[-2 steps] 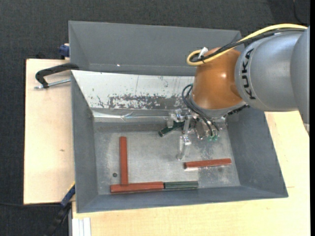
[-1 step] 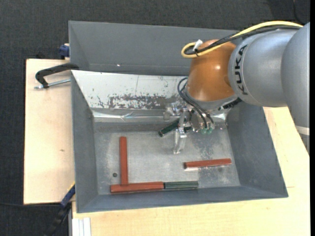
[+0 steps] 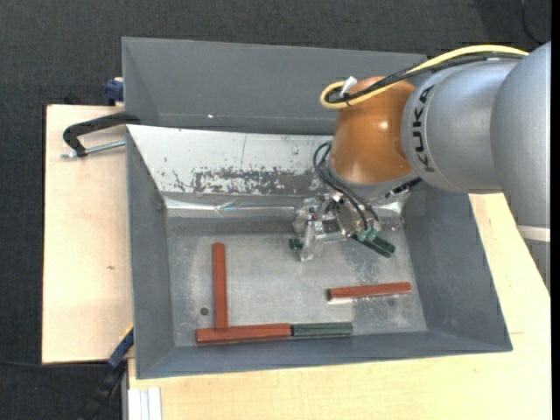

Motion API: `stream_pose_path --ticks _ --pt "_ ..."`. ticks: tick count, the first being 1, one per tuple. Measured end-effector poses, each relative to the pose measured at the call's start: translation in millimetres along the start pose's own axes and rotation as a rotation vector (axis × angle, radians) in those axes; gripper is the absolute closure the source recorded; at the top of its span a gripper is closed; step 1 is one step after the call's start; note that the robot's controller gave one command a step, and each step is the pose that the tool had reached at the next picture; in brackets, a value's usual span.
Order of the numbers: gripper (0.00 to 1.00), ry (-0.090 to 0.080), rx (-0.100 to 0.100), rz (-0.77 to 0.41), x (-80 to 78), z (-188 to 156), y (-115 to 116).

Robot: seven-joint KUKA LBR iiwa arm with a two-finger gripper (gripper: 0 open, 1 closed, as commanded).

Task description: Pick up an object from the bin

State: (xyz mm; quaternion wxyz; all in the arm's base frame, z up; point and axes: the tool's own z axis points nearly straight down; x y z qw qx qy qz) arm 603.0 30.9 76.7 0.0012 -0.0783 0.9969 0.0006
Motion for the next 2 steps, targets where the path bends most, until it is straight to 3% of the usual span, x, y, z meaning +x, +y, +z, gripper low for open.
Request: stream_pose_path --ticks 1,2 --pt "1.00 0.000 0.000 0.000 0.0 0 0" --pt "1.00 -0.006 0.001 -0.045 -0.7 -165 1"
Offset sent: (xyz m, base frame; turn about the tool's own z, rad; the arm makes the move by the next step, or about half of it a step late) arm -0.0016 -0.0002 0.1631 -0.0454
